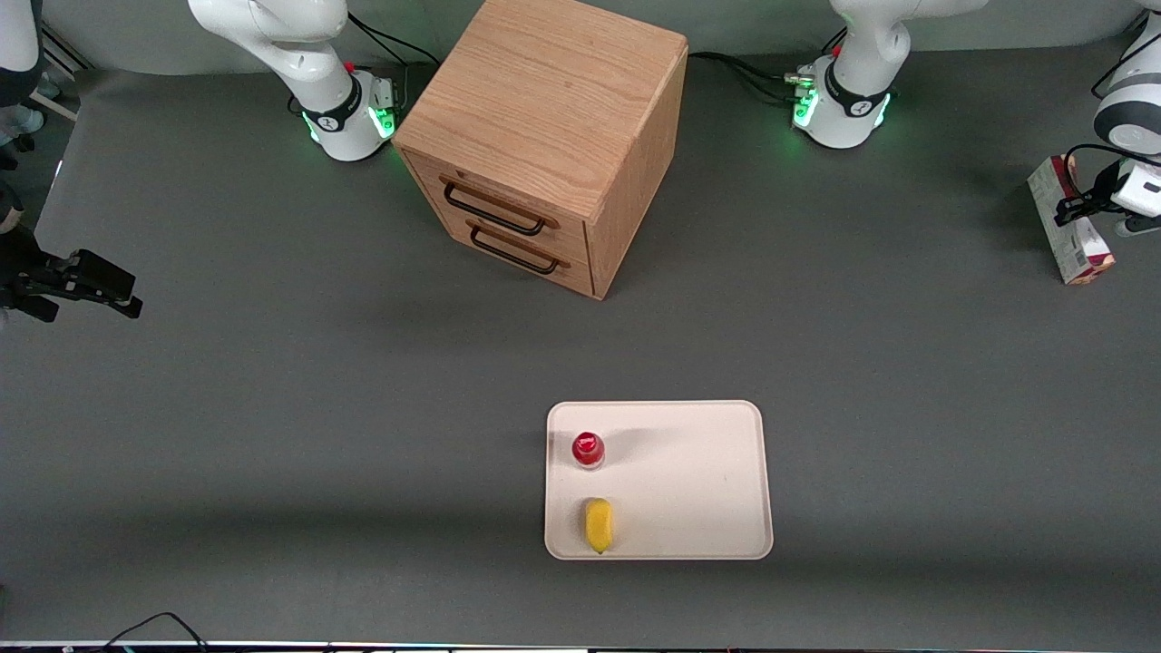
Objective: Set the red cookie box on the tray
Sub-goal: 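Carry the held cookie box with the left gripper over the tray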
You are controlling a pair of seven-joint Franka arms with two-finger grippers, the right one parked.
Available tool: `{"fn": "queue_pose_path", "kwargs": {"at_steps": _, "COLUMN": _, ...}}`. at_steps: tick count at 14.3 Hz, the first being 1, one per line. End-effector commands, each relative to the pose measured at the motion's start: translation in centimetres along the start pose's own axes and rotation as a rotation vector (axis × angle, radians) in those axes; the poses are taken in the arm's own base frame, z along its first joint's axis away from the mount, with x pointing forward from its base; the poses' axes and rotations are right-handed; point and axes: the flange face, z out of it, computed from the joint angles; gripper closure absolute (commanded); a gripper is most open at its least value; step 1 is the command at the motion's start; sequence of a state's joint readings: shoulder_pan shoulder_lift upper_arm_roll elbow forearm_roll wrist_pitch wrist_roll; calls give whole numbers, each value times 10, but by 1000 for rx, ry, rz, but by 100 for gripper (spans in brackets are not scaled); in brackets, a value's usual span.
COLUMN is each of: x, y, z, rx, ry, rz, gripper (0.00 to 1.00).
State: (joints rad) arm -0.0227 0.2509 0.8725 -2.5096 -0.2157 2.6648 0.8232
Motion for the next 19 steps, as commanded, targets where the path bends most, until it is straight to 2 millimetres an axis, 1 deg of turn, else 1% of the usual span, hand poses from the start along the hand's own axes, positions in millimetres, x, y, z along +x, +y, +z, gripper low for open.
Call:
{"fn": "queue_pose_path", "kwargs": {"at_steps": 1, "x": 6, "y": -3, "z": -3, "rx": 12, "ry": 16, "rz": 52, "gripper": 100}}
{"fn": "queue_pose_path", "kwargs": {"at_steps": 3, "x": 18, "y": -4, "z": -13, "rx": 14, "ry": 30, "rz": 74, "gripper": 100}}
{"fn": "queue_pose_path", "kwargs": {"at_steps": 4, "x": 28, "y": 0, "z": -21, "rx": 8, "ry": 46, "rz": 86, "gripper": 100}}
{"fn": "queue_pose_path", "kwargs": {"at_steps": 5, "x": 45, "y": 9, "z": -33, "rx": -18, "ry": 58, "rz": 104, "gripper": 100}}
{"fn": "queue_pose_path", "kwargs": {"at_steps": 6, "x": 66, "y": 17, "z": -52, "rx": -49, "ry": 72, "rz": 133, "gripper": 100}}
{"fn": "queue_pose_path", "kwargs": {"at_steps": 7, "x": 93, "y": 26, "z": -77, "rx": -83, "ry": 72, "rz": 149, "gripper": 100}}
{"fn": "queue_pose_path", "kwargs": {"at_steps": 8, "x": 142, "y": 59, "z": -120, "rx": -124, "ry": 60, "rz": 173, "gripper": 100}}
{"fn": "queue_pose_path", "kwargs": {"at_steps": 9, "x": 163, "y": 79, "z": -141, "rx": -131, "ry": 68, "rz": 192, "gripper": 100}}
{"fn": "queue_pose_path", "kwargs": {"at_steps": 12, "x": 217, "y": 149, "z": -199, "rx": -99, "ry": 112, "rz": 252, "gripper": 100}}
{"fn": "queue_pose_path", "kwargs": {"at_steps": 15, "x": 259, "y": 241, "z": -252, "rx": -77, "ry": 95, "rz": 246, "gripper": 100}}
{"fn": "queue_pose_path", "kwargs": {"at_steps": 17, "x": 275, "y": 311, "z": -282, "rx": -57, "ry": 104, "rz": 231, "gripper": 100}}
{"fn": "queue_pose_path", "kwargs": {"at_steps": 18, "x": 281, "y": 352, "z": -290, "rx": -48, "ry": 111, "rz": 231, "gripper": 100}}
{"fn": "queue_pose_path", "kwargs": {"at_steps": 19, "x": 285, "y": 394, "z": -293, "rx": -53, "ry": 121, "rz": 217, "gripper": 100}}
